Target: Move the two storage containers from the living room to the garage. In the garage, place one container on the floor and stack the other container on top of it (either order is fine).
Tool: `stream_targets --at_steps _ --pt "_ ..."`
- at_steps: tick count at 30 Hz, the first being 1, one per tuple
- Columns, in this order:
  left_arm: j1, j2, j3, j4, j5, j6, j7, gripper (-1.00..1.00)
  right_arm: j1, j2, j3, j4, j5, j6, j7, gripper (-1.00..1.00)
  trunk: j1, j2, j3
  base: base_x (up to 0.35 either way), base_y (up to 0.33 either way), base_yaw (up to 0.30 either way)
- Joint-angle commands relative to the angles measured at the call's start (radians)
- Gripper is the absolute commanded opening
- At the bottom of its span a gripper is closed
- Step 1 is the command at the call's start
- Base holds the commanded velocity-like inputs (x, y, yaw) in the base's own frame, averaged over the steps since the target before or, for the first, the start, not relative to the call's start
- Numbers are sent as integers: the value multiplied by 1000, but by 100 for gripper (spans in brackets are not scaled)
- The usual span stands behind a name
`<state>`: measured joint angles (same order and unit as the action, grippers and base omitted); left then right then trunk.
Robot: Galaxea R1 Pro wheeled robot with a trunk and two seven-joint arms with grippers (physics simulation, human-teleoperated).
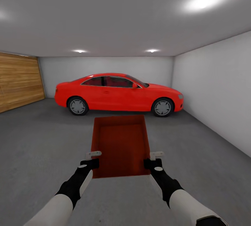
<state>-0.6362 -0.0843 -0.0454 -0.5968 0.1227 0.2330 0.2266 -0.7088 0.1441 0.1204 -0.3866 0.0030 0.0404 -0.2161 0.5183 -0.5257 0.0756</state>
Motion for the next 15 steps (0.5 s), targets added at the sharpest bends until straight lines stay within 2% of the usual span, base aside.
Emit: stream_targets --at_steps 1,15 --pt "0 1 12 -28 -8 -6 10 -100 0 -6 -10 2 -1 4 -12 -100 1 -1 0 321 0 0" --pt "0 2 12 -29 -8 -6 10 -100 0 -7 -10 2 -3 1 -12 -100 1 -1 0 321 0 0"
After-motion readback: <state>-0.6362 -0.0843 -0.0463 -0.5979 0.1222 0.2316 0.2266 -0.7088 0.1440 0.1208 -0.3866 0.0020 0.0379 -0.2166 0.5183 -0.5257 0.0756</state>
